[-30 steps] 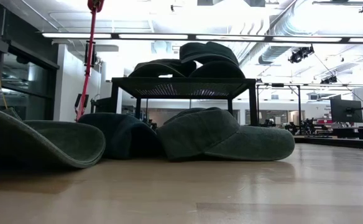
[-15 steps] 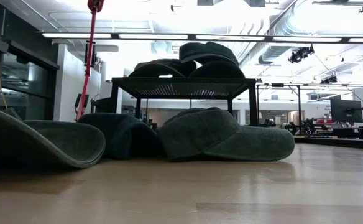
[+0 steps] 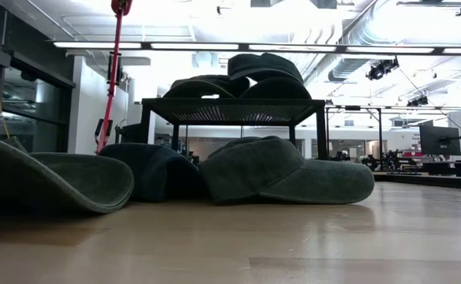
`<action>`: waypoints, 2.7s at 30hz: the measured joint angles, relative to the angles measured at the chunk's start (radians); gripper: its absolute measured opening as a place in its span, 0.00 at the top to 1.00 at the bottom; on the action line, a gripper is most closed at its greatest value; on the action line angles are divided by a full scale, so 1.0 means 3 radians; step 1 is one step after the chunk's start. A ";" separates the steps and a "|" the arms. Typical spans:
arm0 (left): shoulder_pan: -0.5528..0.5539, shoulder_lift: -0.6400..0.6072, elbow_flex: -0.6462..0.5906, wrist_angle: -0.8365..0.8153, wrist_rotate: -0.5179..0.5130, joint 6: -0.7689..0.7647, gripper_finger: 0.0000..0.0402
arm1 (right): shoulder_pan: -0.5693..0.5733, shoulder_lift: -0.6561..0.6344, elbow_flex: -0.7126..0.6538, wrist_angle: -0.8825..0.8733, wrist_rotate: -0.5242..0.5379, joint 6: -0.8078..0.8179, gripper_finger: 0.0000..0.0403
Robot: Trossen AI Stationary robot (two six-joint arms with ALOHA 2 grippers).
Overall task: Pick & Place hat
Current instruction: Stack the bottom gray cap on top of the other gray cap on the shelf
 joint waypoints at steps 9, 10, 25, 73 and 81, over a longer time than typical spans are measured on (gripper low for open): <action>-0.0261 0.0041 -0.0350 0.0157 0.0396 -0.0829 0.54 | 0.0000 0.0000 0.0001 0.0009 0.0020 0.0146 0.41; -0.0288 0.0053 -0.0390 0.0202 0.0402 -0.0861 0.54 | 0.0000 0.0000 0.0001 0.0009 0.0020 0.0148 0.41; -0.1001 0.0057 -0.0688 0.0198 -0.0258 -0.2614 0.54 | 0.0000 0.0000 0.0001 0.0010 0.0081 0.0268 0.41; -0.0792 0.0055 -0.1915 0.1001 -0.0357 -0.1868 0.97 | -0.0009 0.0003 0.0001 0.0010 0.0566 0.0262 0.41; -0.0510 0.0051 -0.1077 0.0684 -0.0030 -0.1207 0.98 | -0.0009 0.0003 0.0001 0.0010 0.0589 0.0256 0.41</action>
